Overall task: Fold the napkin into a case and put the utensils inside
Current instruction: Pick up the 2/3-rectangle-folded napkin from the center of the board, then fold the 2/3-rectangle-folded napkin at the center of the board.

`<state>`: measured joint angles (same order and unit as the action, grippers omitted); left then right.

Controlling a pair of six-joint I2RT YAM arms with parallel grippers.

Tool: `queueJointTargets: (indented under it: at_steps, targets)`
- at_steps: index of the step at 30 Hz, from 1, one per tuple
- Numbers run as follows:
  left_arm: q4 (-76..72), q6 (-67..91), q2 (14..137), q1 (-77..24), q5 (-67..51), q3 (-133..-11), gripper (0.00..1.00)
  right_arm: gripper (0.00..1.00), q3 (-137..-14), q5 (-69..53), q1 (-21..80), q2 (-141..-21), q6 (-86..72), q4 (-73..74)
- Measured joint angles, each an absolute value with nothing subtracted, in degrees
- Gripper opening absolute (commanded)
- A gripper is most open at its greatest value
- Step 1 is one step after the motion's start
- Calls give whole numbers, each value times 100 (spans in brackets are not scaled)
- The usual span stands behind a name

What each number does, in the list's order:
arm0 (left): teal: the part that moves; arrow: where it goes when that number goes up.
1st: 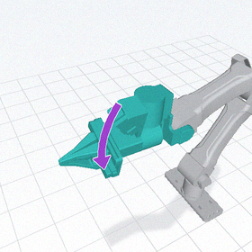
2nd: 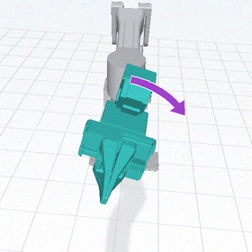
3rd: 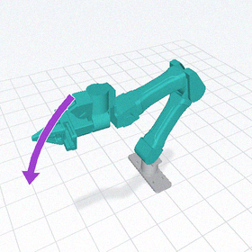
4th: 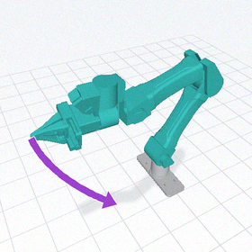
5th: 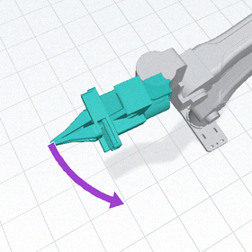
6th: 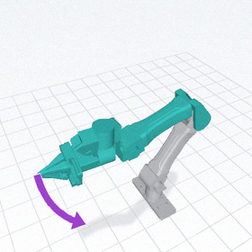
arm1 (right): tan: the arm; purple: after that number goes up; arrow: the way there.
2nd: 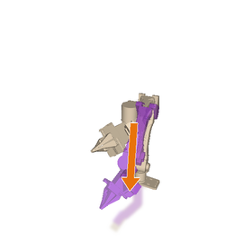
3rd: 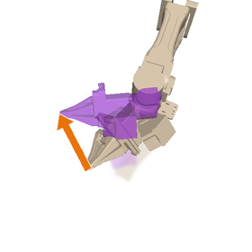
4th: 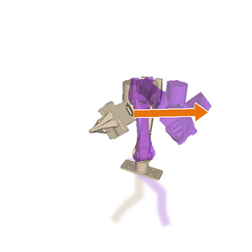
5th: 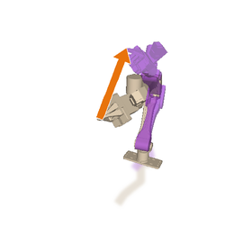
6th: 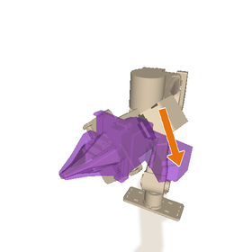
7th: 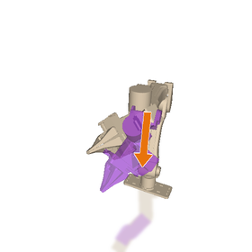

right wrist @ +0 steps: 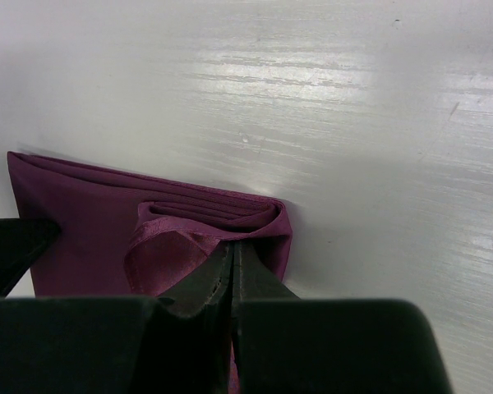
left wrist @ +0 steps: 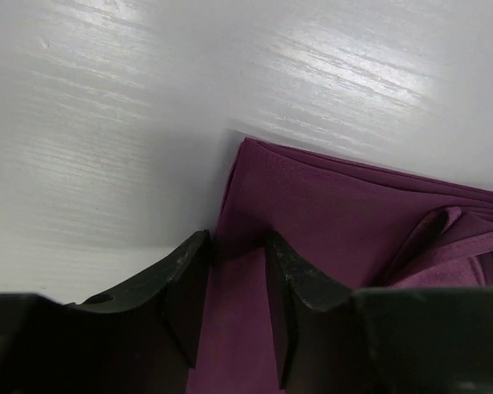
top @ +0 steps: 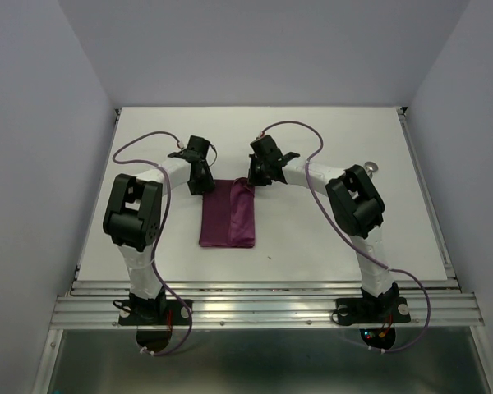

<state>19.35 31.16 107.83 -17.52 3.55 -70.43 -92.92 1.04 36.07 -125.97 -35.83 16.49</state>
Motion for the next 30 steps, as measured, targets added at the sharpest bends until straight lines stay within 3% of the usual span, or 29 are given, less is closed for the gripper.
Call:
queueJointTargets:
  at_steps: [4, 7, 8, 30]
  targets:
    - [1892, 3109, 10827, -1763, 357, -7065, 31, 1, -9292, 104, 3607, -12599, -3583, 1649]
    - [1865, 3107, 10897, -1769, 357, -7137, 13, 1, -9292, 104, 3607, -12599, -3583, 1649]
    - [1850, 3116, 10940, -1787, 353, -7179, 0, 1, -9292, 106, 3607, -12597, -3583, 1647]
    - [2298, 3131, 10549, -2399, 226, -7616, 0, 1, -9292, 108, 3607, -12604, -3594, 1647]
